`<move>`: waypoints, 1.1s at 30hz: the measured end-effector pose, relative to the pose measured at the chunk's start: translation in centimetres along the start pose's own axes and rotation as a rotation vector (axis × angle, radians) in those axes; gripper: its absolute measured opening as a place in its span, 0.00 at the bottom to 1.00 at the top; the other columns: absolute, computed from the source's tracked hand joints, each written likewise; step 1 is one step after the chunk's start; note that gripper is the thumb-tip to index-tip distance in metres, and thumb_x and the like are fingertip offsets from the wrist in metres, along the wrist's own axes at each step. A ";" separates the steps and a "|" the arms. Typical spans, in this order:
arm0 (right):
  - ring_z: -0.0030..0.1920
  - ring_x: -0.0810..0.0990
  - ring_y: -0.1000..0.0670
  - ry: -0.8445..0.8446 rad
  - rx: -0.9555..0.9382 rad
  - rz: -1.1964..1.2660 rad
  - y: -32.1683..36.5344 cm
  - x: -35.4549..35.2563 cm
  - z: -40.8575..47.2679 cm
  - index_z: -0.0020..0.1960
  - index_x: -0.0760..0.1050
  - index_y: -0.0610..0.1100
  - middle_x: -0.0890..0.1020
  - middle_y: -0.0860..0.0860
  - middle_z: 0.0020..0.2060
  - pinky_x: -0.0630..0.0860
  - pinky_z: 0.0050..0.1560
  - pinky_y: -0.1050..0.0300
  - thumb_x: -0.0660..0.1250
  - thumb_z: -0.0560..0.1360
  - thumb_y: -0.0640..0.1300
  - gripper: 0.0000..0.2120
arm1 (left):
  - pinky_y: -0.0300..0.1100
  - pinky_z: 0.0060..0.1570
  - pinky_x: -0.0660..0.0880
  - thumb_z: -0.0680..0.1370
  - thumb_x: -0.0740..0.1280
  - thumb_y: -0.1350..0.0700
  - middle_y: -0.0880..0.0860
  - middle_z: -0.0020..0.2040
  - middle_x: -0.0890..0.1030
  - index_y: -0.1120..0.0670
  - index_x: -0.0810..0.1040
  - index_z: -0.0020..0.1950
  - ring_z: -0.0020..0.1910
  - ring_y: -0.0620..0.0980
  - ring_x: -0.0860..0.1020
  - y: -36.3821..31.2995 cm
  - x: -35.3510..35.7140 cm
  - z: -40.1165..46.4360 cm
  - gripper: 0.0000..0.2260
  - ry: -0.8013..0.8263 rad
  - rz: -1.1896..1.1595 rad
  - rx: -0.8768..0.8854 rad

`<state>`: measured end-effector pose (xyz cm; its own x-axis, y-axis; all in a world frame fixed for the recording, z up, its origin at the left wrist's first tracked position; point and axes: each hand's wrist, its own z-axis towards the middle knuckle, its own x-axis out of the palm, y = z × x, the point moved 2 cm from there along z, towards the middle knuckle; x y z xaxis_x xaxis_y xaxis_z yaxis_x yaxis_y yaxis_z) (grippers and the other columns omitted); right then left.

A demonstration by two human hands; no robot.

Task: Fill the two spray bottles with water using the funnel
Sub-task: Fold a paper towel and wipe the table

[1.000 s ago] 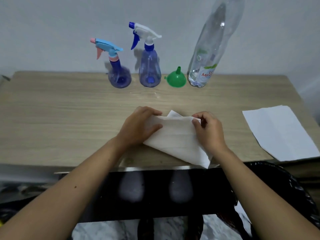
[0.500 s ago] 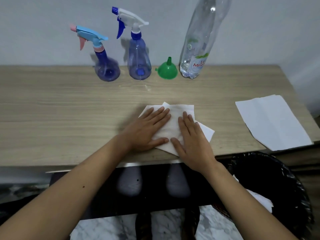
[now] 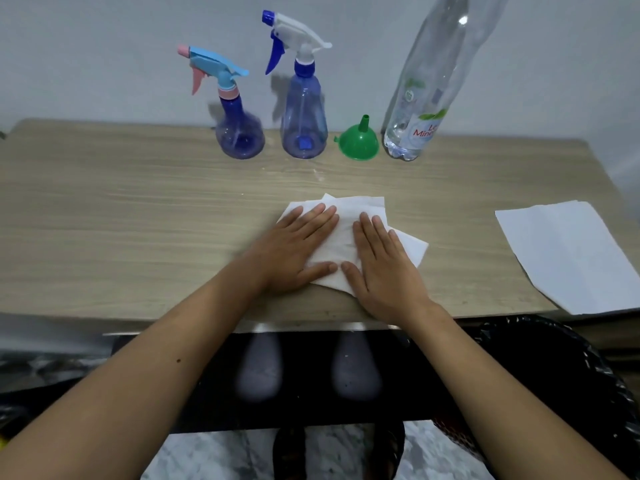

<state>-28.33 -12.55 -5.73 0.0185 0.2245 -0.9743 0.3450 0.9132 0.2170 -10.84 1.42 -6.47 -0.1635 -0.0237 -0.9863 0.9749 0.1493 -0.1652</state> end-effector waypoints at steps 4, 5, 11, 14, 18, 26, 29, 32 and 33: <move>0.85 0.42 0.47 -0.003 -0.066 -0.017 1.8 0.5 1.4 0.86 0.47 0.41 0.46 0.45 0.86 0.42 0.85 0.47 0.44 0.83 0.63 0.39 | 0.52 0.86 0.43 0.85 0.48 0.31 0.53 0.89 0.48 0.55 0.47 0.89 0.88 0.49 0.44 1.5 -0.3 -2.2 0.40 -0.007 0.008 -0.054; 0.85 0.42 0.46 0.002 -0.084 -0.022 2.4 0.7 1.6 0.86 0.47 0.41 0.46 0.45 0.86 0.43 0.85 0.47 0.44 0.83 0.63 0.38 | 0.52 0.86 0.43 0.85 0.47 0.31 0.53 0.89 0.47 0.55 0.47 0.89 0.88 0.50 0.44 1.6 -0.4 -3.1 0.40 -0.009 0.009 -0.070; 0.85 0.42 0.46 0.033 -0.208 -0.059 6.8 2.3 2.0 0.85 0.47 0.40 0.46 0.44 0.86 0.45 0.85 0.45 0.45 0.84 0.63 0.38 | 0.54 0.86 0.45 0.84 0.50 0.32 0.57 0.88 0.51 0.59 0.51 0.88 0.88 0.55 0.49 2.8 0.0 -9.5 0.41 -0.072 0.002 -0.144; 0.86 0.46 0.44 0.001 -0.254 -0.064 9.9 2.9 2.5 0.85 0.51 0.39 0.50 0.42 0.85 0.48 0.85 0.44 0.47 0.84 0.62 0.37 | 0.52 0.86 0.45 0.84 0.52 0.32 0.58 0.88 0.52 0.60 0.52 0.87 0.88 0.56 0.51 4.2 -0.3 -12.4 0.41 -0.078 0.002 -0.173; 0.85 0.47 0.44 -0.010 -0.285 -0.041 14.3 3.7 3.8 0.85 0.52 0.39 0.51 0.42 0.85 0.44 0.84 0.47 0.46 0.83 0.62 0.37 | 0.54 0.85 0.50 0.85 0.53 0.33 0.60 0.87 0.54 0.61 0.55 0.87 0.87 0.57 0.54 7.1 -0.9 -15.8 0.41 -0.070 0.044 -0.190; 0.85 0.42 0.45 0.008 -0.318 -0.019 20.4 4.8 8.7 0.85 0.48 0.40 0.47 0.43 0.85 0.42 0.85 0.46 0.45 0.84 0.61 0.37 | 0.50 0.86 0.43 0.84 0.49 0.29 0.54 0.88 0.47 0.56 0.48 0.89 0.88 0.52 0.45 13.8 -2.6 -19.6 0.42 -0.008 0.007 -0.261; 0.85 0.42 0.46 0.026 -0.323 0.005 20.8 4.6 11.2 0.86 0.47 0.41 0.46 0.44 0.86 0.42 0.85 0.45 0.48 0.85 0.61 0.36 | 0.50 0.86 0.41 0.84 0.47 0.29 0.53 0.88 0.46 0.55 0.46 0.89 0.88 0.51 0.43 15.9 -3.1 -19.0 0.42 0.004 -0.002 -0.270; 0.85 0.43 0.47 0.021 -0.325 0.016 20.1 4.0 13.1 0.86 0.47 0.41 0.47 0.45 0.86 0.44 0.85 0.45 0.47 0.85 0.62 0.36 | 0.50 0.85 0.40 0.83 0.46 0.27 0.53 0.88 0.45 0.55 0.45 0.89 0.88 0.50 0.42 17.3 -3.5 -17.5 0.43 0.010 0.004 -0.269; 0.85 0.44 0.48 0.022 -0.326 0.026 19.8 3.8 13.6 0.86 0.47 0.42 0.48 0.46 0.86 0.44 0.85 0.46 0.46 0.85 0.62 0.37 | 0.50 0.86 0.40 0.83 0.45 0.27 0.53 0.88 0.44 0.55 0.45 0.89 0.88 0.50 0.42 17.7 -3.6 -17.0 0.43 0.015 0.006 -0.268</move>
<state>-8.63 1.78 -6.00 0.0017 0.2536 -0.9673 0.0259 0.9670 0.2536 4.42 20.90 -5.83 -0.1615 -0.0080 -0.9868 0.9016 0.4054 -0.1508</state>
